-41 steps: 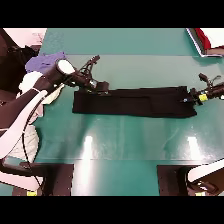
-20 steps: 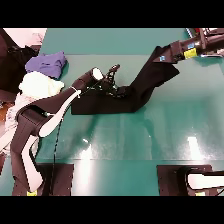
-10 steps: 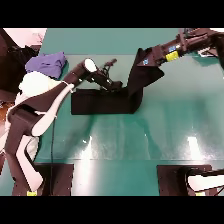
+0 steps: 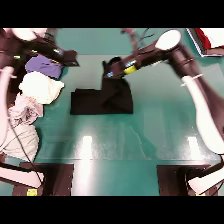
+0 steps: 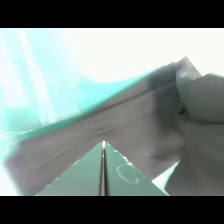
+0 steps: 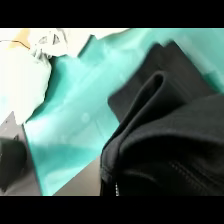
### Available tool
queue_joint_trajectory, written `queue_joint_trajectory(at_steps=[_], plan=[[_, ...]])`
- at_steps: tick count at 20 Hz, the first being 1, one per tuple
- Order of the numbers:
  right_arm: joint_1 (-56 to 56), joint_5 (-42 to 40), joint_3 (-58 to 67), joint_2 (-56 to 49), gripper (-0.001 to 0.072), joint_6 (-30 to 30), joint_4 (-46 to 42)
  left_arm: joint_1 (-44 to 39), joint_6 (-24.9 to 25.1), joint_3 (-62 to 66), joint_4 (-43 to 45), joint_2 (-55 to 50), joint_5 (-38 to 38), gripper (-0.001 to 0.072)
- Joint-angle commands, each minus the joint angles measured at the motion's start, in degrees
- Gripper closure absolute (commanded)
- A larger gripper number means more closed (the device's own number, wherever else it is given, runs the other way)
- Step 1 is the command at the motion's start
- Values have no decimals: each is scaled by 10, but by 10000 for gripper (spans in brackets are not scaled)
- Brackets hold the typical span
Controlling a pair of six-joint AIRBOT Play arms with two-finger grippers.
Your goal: Fold the shirts.
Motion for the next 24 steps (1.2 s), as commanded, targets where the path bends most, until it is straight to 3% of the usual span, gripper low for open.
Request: queue_joint_trajectory(at_steps=[1, 2, 3, 4, 7, 12, 15, 16, 17, 18, 24], plan=[[92, -107, 61, -90, 563, -39, 1, 81, 3, 0, 9, 64, -25, 680], [114, -128, 95, -121, 298, -42, 2, 95, 3, 0, 8, 75, -25, 680], [133, -160, 117, -143, 121, -42, 2, 105, 3, 0, 8, 85, -25, 680], [144, -189, 117, -148, 69, -42, 1, 112, 3, 1, 7, 90, -28, 680], [126, -212, 38, -88, 71, -42, -7, 116, 3, 0, 5, 98, -46, 680], [-12, -30, -114, 28, 78, -28, -67, 114, 3, 0, 1, 98, -76, 680], [-109, -18, -246, 88, 79, -5, -75, 114, 3, -31, -28, 98, -99, 679], [-139, -22, -286, 104, 80, 2, -75, 112, 4, -60, -48, 98, -107, 555], [-165, -23, -316, 116, 86, 5, -73, 108, 3, -94, -54, 98, -110, 248], [-188, -23, -343, 128, 87, 5, -68, 98, 3, -137, -52, 98, -110, 153], [-242, -83, -427, 188, 88, 5, 1, -23, 24, -376, -35, 98, 23, 155]])
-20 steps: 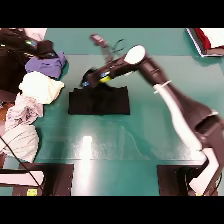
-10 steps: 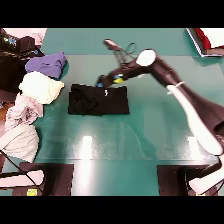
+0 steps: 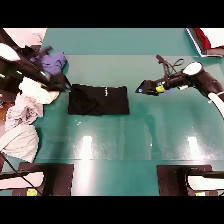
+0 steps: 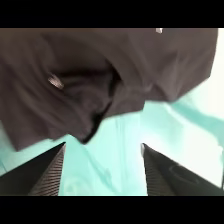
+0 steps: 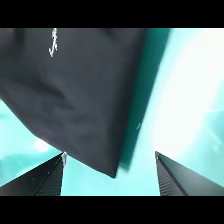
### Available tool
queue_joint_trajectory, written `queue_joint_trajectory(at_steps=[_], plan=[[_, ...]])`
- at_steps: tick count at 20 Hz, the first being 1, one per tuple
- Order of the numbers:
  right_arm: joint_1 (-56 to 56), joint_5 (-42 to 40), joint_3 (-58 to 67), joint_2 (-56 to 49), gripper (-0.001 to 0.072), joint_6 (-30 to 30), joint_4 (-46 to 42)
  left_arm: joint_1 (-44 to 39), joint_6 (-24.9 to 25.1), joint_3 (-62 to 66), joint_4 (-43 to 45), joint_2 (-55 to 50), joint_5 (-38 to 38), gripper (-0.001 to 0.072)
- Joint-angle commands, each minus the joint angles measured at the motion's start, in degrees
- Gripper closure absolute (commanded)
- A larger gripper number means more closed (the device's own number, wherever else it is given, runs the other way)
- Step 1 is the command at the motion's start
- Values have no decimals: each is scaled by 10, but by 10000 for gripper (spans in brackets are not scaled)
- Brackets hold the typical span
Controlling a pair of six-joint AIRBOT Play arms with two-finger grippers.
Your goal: Fold the shirts.
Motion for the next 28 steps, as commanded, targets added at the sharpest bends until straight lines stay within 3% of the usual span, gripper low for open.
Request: queue_joint_trajectory(at_steps=[1, 14, 16, 17, 20, 24, 28], plan=[[-25, -32, -45, 35, 87, 2, 23, -61, 9, -118, 12, 1, 87, 154], [-23, -37, -45, 45, 88, 2, 22, -67, -1, -178, 6, 1, 159, 175], [-23, -37, -45, 45, 87, 2, 22, -67, 8, -178, 3, 1, 155, 536], [-23, -37, -45, 45, 87, 2, 22, -67, 16, -178, 3, 1, 149, 651], [-23, -35, -45, 45, 88, 3, 22, -61, 46, -156, 28, 2, 84, 681], [-23, -35, -45, 45, 88, 12, 21, -22, 45, -73, 167, 41, -24, 680], [-23, -36, -45, 45, 87, 12, 21, 10, 60, -60, 191, 59, -80, 679]])
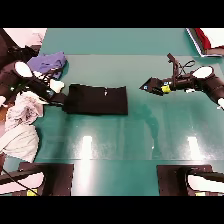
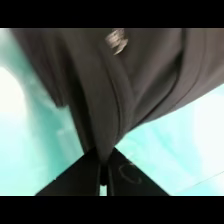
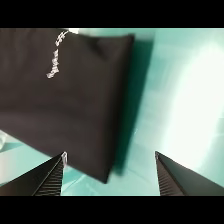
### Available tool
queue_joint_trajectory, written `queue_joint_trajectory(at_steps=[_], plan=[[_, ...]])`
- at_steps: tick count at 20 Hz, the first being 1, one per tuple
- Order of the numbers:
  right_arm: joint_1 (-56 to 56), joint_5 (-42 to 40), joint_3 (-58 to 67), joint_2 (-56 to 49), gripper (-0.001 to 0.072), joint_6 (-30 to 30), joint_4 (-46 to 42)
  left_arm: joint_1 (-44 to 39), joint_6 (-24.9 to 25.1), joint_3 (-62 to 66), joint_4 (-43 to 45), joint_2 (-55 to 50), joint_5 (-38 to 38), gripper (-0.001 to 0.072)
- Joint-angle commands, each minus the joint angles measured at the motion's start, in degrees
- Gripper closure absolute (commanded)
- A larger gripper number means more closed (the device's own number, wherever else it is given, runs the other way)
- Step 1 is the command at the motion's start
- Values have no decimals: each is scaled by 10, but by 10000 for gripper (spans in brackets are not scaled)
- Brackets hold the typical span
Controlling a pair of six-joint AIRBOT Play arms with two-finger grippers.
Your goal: Fold the shirts.
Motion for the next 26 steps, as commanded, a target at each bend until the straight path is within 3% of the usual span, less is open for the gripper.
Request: queue_joint_trajectory(at_steps=[1, 2, 3, 4, 5, 7, 9, 10, 13, 17, 21, 24, 25, 26], plan=[[0, 1, 0, 0, 87, 3, 0, 19, 13, 16, 44, 12, -59, 657], [0, 2, 0, 0, 84, 7, -1, 19, 11, 16, 44, 12, -57, 354], [0, 2, 0, 0, 82, 10, -1, 19, 6, 16, 44, 12, -54, -1], [0, 1, 0, 0, 76, 12, 0, 19, -3, 16, 43, 12, -44, 21], [0, 3, 0, -3, 76, 13, 1, 19, -13, 16, 42, 12, -32, 121], [0, 21, 0, -26, 76, 26, 1, 19, -22, 16, 4, 12, -15, 252], [8, 31, 0, -67, 76, 36, 10, 19, -10, 16, -65, 12, 0, 572], [17, 28, 0, -89, 76, 35, 28, 19, 5, 16, -99, 12, 8, 677], [62, -3, 0, -156, 77, 17, 105, 19, 11, 16, -155, 12, 33, 680], [131, -55, 1, -214, 77, -38, 233, 19, 12, 16, -161, 12, 38, 680], [186, -62, 71, -262, 91, -50, 254, 19, 11, 16, -161, 12, 38, 680], [211, -94, 137, -285, 220, -50, 250, 19, 11, 16, -161, 12, 38, 680], [214, -108, 151, -288, 343, -52, 249, 19, 11, 16, -161, 12, 37, 680], [214, -116, 162, -289, 545, -63, 250, 18, 8, 16, -162, 12, 37, 680]])
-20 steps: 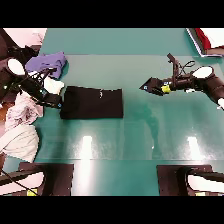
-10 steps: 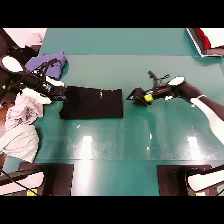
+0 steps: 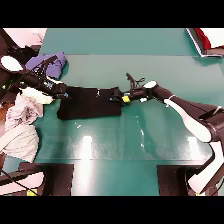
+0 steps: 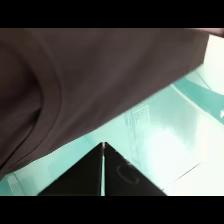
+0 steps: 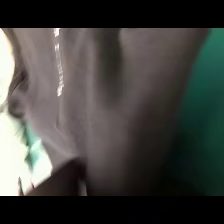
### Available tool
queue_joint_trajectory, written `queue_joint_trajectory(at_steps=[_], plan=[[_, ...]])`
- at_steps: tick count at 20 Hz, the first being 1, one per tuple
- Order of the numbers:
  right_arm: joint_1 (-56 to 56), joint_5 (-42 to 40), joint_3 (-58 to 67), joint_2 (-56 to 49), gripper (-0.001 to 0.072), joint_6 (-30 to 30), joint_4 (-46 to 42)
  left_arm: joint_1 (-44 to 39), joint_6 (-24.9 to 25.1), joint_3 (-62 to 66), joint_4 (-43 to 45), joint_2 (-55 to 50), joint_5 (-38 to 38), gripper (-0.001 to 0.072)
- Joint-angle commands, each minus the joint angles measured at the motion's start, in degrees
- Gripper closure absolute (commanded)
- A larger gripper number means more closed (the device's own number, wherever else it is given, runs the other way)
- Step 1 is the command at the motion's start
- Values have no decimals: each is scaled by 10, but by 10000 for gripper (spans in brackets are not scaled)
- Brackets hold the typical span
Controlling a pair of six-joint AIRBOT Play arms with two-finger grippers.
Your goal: Fold the shirts.
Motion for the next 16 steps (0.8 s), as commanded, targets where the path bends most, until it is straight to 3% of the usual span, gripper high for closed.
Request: queue_joint_trajectory(at_steps=[1, 4, 9, 13, 16], plan=[[12, -28, 50, -14, 693, -27, 16, -1, -2, 1, -2, 0, -2, 680], [-17, -45, 25, 17, 698, -26, 16, -11, -4, 1, -8, 0, -5, 680], [-163, -135, -163, 213, 697, -25, -44, -65, -4, 1, -9, 0, 5, 680], [-392, -155, -330, 412, 698, -23, -75, -99, -4, 1, -16, 0, 35, 680], [-595, -178, -416, 549, 698, 22, -159, -105, -5, 1, -28, 0, 51, 680]])
